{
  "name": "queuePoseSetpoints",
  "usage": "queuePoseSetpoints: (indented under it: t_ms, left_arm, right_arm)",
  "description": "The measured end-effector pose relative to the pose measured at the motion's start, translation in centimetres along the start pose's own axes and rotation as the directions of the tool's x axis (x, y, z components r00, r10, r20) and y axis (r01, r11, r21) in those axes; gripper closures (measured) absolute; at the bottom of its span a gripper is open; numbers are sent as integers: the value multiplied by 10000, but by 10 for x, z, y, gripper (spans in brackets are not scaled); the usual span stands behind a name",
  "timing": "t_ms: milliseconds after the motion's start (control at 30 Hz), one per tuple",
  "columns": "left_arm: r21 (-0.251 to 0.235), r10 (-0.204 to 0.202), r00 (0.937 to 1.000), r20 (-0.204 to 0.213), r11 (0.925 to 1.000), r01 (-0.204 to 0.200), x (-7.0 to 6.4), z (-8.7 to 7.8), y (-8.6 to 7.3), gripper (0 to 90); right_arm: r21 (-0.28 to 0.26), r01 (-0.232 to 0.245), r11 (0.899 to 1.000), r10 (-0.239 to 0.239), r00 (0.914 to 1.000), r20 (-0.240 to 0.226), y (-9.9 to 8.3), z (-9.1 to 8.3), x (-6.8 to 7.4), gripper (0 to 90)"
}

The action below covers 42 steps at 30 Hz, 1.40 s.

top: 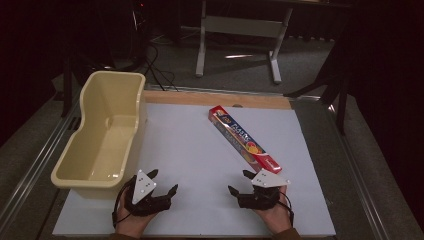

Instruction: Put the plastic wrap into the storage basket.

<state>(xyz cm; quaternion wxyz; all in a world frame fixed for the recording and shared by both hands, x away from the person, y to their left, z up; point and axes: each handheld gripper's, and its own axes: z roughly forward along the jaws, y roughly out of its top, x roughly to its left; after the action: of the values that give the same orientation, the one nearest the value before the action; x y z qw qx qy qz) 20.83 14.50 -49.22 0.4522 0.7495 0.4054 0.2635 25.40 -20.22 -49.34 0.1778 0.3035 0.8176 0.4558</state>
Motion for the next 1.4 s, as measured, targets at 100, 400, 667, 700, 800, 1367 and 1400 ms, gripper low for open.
queuePoseSetpoints:
  t_ms: [100,400,667,700,800,1367,1400]
  left_arm:
    - [-17,39,10000,53,10000,-39,-1,2,0,219]
    - [48,-35,10000,-19,10000,36,-1,3,-1,219]
    - [6,-165,9999,-6,9999,165,0,2,-1,220]
    - [8,-144,9999,-3,9999,144,0,2,-1,221]
    - [-18,-145,9999,2,9999,145,0,2,-1,221]
    - [-90,-208,9998,-51,9997,207,1,1,-1,221]
    - [-80,-198,9998,-53,9998,198,0,1,-1,222]
  right_arm:
    - [68,39,10000,-39,10000,-46,0,2,1,248]
    - [-200,50,9998,-57,9994,-332,26,13,-1,246]
    - [-255,499,9984,-510,9977,-452,56,40,-5,246]
    - [-259,558,9981,-570,9973,-470,64,46,-8,246]
    - [-268,526,9983,-536,9978,-400,72,51,-13,247]
    - [378,121,9992,-132,9995,280,97,90,-71,320]
    - [459,14,9989,-31,9993,382,96,91,-76,323]
